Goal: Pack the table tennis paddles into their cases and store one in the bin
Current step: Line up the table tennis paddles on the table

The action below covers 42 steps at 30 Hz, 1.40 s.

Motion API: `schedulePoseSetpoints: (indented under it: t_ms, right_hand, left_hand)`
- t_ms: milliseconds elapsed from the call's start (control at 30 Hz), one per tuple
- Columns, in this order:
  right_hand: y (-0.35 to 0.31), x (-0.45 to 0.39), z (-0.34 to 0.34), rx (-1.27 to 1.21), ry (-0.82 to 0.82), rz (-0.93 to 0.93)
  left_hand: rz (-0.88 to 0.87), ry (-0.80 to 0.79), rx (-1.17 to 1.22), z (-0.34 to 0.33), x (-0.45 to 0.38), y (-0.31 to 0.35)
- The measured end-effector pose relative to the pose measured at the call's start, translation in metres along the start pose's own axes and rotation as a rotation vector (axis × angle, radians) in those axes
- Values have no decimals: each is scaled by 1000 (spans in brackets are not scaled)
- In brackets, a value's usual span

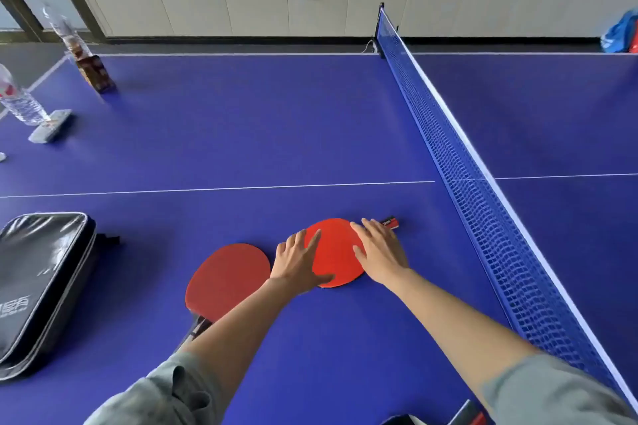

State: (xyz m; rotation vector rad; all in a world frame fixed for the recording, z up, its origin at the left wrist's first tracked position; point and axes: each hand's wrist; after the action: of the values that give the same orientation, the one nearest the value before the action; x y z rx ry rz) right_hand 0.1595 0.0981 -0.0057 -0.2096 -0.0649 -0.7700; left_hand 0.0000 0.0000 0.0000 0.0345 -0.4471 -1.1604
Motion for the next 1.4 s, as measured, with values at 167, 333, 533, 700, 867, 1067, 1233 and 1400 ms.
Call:
schedulePoseSetpoints:
  t_ms: [167,333,533,700,867,1067,1233,1400]
  right_hand:
    - [24,-26,-15,-7,-49,-43]
    - [36,-41,-33,-86,-57,1]
    - [25,-55,-44,-245,20,-78]
    - [18,-52,-33,-479,-10,-170]
    - [-14,-36,-17,-709,-29,-177]
    - [-64,-18,-20,-972,125,-289]
    - [-87,-3,-45,-1231,269,-553]
    - [-99,5,-58,-1252,328,-628]
  left_hand:
    - [42,-77,-27,-22,-32,0]
    - [69,-61,-50,-49,-46,0]
    - [24,5,-40,-49,-52,-9]
    - [-154,98,-164,-27,-41,-27]
    - [-301,184,-264,1,-13,-55]
    - [119,136,-40,-8,27,-112]
    - [462,-39,47,-33,44,-158]
    - [509,42,145,-45,45,-155]
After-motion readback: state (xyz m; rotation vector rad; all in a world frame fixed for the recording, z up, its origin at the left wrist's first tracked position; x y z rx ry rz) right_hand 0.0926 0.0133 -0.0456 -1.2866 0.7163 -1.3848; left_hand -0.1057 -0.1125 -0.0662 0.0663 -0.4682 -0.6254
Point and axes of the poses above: each hand's wrist, its own x-axis away from the middle knuckle, its own z-axis out of the back of the hand, y = z × x, and after that the axes turned 8 degrees about z, right-handed
